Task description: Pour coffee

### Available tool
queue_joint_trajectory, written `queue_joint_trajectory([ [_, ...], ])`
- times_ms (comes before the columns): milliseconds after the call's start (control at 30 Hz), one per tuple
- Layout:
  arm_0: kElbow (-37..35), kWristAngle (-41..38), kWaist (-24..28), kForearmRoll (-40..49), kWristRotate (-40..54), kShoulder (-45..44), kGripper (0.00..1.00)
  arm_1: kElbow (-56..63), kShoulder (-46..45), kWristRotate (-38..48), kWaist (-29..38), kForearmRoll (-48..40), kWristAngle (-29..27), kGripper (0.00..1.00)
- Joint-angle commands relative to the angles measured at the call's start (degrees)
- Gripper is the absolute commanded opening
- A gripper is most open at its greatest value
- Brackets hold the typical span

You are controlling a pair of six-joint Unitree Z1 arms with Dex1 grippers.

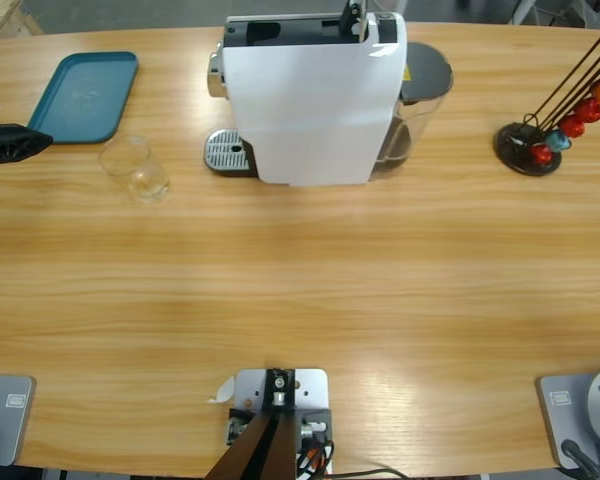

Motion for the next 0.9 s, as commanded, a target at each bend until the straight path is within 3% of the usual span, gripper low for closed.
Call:
queue_joint_trajectory([
  [33, 1.26, -0.76, -0.35, -0.59, 0.39, 1.41, 0.83, -1.19, 4.31, 0.42, 1.21, -0.55, -1.53, 0.0],
  [900, 1.26, -0.76, -0.35, -0.5, 0.39, 1.28, 0.83, -10.21, 16.51, -3.96, 2.27, -0.46, -2.76, 0.0],
])
